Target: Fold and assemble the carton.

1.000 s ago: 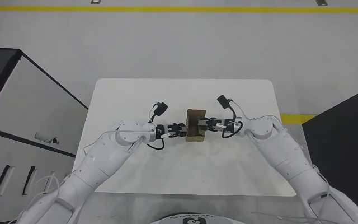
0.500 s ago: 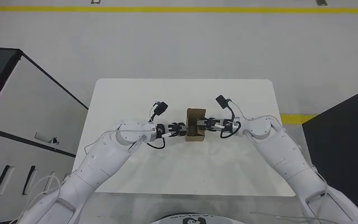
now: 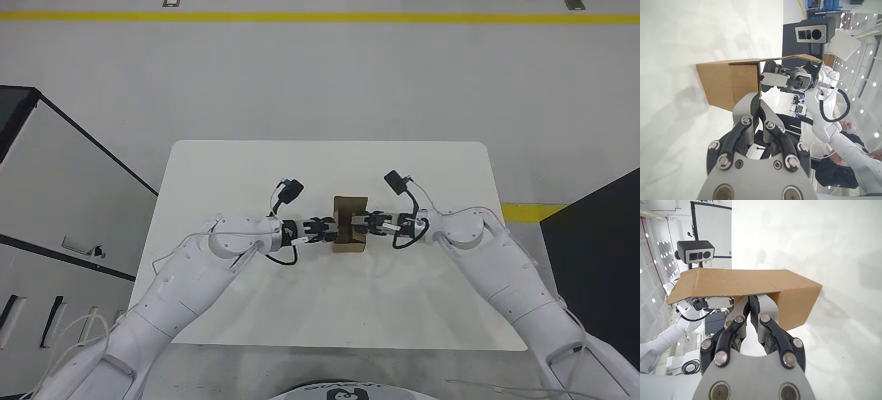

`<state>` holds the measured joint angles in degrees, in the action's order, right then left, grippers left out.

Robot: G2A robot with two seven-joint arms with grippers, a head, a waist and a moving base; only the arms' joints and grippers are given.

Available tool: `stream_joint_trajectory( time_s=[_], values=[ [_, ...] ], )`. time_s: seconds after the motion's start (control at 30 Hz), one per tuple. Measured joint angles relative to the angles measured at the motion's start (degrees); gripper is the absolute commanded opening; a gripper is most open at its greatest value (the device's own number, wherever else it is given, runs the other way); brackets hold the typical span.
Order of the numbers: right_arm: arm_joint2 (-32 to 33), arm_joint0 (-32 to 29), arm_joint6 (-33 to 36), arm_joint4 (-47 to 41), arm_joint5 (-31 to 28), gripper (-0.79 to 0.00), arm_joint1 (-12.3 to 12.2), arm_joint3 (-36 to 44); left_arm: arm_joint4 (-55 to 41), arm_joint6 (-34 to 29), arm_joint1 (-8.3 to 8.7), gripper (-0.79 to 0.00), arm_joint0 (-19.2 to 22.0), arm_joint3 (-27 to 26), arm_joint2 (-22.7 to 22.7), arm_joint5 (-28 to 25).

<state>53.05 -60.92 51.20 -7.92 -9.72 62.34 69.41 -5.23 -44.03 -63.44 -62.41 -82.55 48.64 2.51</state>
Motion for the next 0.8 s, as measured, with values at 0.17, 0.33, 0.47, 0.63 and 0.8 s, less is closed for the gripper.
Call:
stream_joint_trajectory(
  time_s=[0.17, 0.33, 0.47, 0.63, 0.8],
  values=[
    [-0.36, 0.15, -0.11, 0.68, 0.63, -0.785, 0.22, 0.08, 0.28, 0.06, -0.57, -0.785, 0.67, 0.64, -1.03, 0.07],
    [-0.46, 0.18, -0.16, 0.95, 0.85, -0.785, 0.38, 0.13, 0.44, -0.09, -1.13, -0.785, 1.31, 1.42, -2.01, 0.09],
    [-0.33, 0.09, -0.25, 1.09, 1.03, -0.785, 0.45, 0.28, 0.51, -0.32, -1.58, -0.785, 1.86, 2.36, -2.72, 0.27],
    [0.16, -0.08, -0.61, 1.62, 1.44, -0.785, 0.4, 0.79, 0.43, -0.37, -2.03, -0.785, 2.34, 3.25, -3.19, 0.38],
    [0.75, -0.38, -1.26, 2.23, 2.21, -0.785, 0.32, 1.49, 0.48, -0.7, -2.36, -0.785, 2.67, 4.0, -3.4, 0.45]
  ],
)
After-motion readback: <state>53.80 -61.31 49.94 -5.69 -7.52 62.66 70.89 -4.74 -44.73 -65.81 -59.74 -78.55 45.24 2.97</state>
